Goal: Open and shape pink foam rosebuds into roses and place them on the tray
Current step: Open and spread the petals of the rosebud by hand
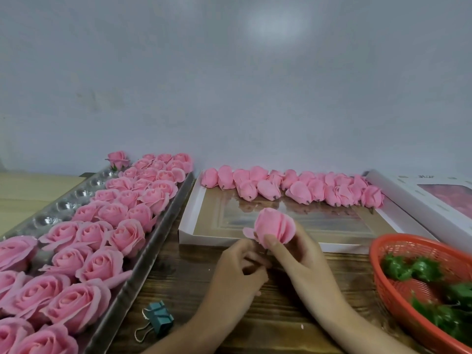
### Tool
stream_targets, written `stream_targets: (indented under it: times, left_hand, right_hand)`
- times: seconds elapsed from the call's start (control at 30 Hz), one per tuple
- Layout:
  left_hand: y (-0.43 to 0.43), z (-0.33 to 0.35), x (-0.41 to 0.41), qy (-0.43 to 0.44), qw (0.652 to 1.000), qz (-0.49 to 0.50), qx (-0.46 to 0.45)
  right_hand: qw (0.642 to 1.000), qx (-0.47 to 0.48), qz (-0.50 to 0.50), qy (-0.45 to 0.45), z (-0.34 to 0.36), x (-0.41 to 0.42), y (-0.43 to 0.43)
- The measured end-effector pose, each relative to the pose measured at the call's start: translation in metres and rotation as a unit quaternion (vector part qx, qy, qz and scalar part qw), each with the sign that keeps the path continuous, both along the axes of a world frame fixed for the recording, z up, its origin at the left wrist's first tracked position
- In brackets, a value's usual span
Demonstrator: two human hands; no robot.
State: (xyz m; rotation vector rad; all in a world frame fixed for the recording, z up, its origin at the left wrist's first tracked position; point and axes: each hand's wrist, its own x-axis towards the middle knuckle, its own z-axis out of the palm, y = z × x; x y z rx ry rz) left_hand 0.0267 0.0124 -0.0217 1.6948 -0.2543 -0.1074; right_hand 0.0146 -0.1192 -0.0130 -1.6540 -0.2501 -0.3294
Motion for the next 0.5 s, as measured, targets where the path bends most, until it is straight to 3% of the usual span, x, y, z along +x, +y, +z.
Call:
stream_targets:
  times: [0.23,0.5]
  left_hand:
    - [-0.010,0.004,0.013,-0.001,1.000,0.017,0.007]
    - [-0.008,-0.005,0.013,-0.047,0.999,0.004,-0.022]
  right_hand:
    - [0.998,0.055,0.035,0.010,-0.007,0.008,-0.002]
    - [0.999,0.008,0.040,-0.017,-0.003,0.006,-0.003]
